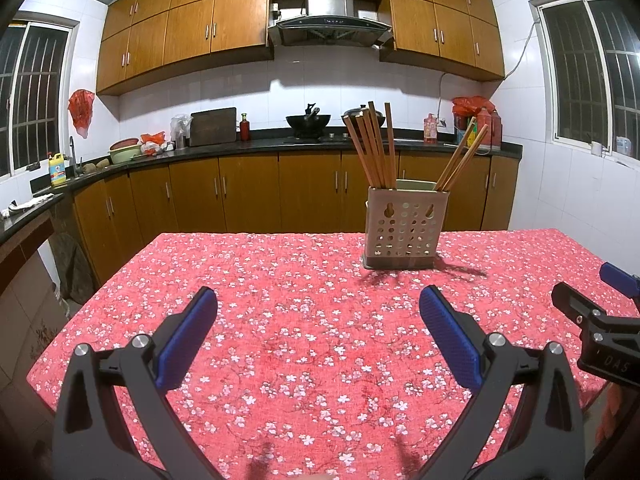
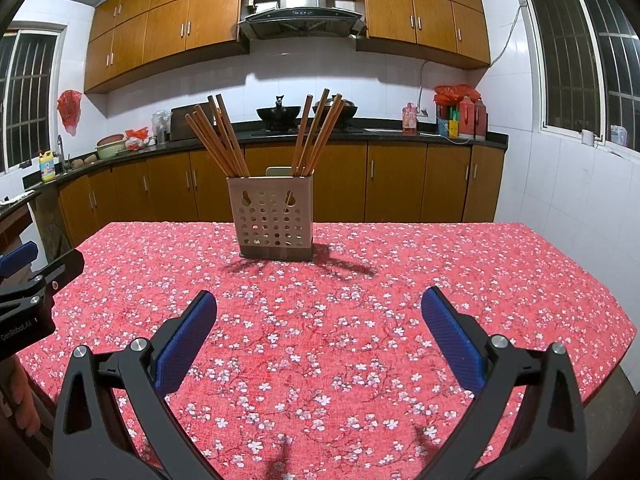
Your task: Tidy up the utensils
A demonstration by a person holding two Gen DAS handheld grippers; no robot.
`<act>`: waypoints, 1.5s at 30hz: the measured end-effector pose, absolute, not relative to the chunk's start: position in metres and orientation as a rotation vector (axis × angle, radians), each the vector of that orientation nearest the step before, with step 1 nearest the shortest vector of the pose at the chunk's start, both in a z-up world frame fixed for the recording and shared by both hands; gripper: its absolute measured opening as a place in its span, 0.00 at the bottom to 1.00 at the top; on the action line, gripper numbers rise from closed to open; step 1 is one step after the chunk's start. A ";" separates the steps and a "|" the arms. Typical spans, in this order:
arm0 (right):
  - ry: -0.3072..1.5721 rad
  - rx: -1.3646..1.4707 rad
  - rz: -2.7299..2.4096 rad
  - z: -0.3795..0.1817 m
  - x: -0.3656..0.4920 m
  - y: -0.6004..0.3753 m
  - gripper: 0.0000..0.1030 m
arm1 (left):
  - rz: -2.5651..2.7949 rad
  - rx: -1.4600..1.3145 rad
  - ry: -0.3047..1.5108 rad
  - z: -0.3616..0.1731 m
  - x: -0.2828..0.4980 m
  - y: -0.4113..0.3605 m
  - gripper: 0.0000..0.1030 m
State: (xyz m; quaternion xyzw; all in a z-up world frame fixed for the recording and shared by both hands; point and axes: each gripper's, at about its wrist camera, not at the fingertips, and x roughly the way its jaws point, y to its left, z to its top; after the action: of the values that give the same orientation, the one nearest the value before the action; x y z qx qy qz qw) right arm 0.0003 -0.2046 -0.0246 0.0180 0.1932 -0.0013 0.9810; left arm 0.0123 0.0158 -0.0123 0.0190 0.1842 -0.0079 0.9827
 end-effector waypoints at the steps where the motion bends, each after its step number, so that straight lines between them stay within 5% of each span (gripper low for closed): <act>1: 0.390 0.036 -0.003 -0.026 0.001 -0.204 0.98 | -0.016 0.038 0.371 -0.012 0.012 0.015 0.96; 45: 0.410 0.043 0.002 -0.033 0.000 -0.204 0.98 | -0.007 0.025 0.393 -0.022 0.016 0.010 0.96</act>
State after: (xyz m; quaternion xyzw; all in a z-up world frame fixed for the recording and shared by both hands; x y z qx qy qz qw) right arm -0.0001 -0.2045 -0.0333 0.0216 0.2037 0.0009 0.9788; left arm 0.0164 0.0101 -0.0224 0.0126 0.1952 -0.0036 0.9807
